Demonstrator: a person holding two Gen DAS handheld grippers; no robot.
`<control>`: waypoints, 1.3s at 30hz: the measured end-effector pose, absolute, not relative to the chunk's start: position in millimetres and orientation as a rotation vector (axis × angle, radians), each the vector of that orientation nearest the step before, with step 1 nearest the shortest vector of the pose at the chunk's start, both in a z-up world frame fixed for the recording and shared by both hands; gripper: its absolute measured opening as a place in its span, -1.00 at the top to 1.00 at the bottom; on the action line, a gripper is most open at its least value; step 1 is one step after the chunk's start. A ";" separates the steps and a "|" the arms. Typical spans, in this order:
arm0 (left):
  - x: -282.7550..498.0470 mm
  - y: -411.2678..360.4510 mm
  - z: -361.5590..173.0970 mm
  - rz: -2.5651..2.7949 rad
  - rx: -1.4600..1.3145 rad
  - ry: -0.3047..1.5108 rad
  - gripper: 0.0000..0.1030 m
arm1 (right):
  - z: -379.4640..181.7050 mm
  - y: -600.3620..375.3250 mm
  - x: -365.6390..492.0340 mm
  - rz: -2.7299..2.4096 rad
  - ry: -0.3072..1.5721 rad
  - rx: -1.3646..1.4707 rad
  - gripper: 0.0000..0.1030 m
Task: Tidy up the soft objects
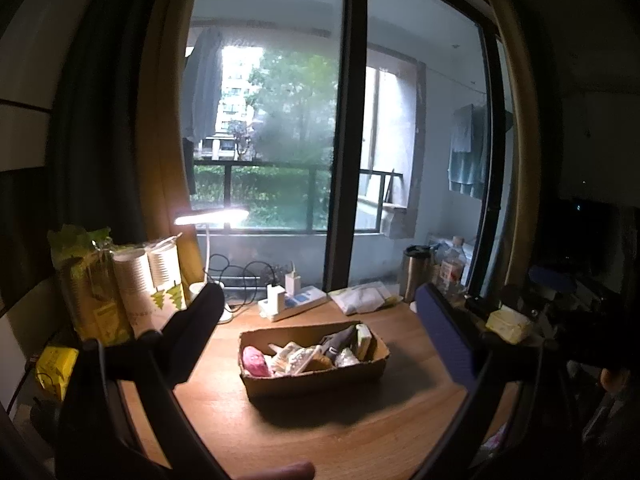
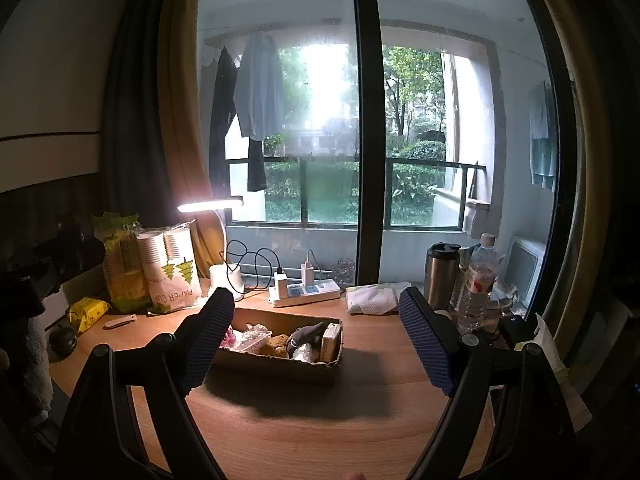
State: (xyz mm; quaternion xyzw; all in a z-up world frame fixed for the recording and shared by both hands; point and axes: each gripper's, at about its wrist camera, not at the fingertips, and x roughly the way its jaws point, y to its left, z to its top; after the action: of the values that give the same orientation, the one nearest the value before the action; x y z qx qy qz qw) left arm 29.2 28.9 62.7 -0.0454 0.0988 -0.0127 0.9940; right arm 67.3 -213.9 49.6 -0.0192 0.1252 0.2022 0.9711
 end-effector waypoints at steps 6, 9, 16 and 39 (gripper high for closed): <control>27.5 27.5 61.6 -0.037 -0.088 0.199 -0.89 | 49.1 -212.4 68.7 0.405 0.259 -0.041 -0.69; 28.1 27.9 61.8 -0.036 -0.091 0.197 -0.89 | 48.6 -211.1 69.3 0.405 0.258 -0.043 -0.69; 27.5 25.8 61.0 -0.040 -0.086 0.203 -0.89 | 48.7 -209.7 70.6 0.408 0.260 -0.044 -0.69; 30.1 20.9 56.4 -0.063 -0.062 0.231 -0.89 | 47.3 -210.0 69.0 0.413 0.257 -0.050 -0.69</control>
State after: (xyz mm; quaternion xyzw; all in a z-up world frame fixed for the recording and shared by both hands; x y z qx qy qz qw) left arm 30.1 20.9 56.4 -0.0308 0.1153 -0.0314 0.9923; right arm 69.0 -210.0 47.3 -0.0248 0.1271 0.2045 0.9703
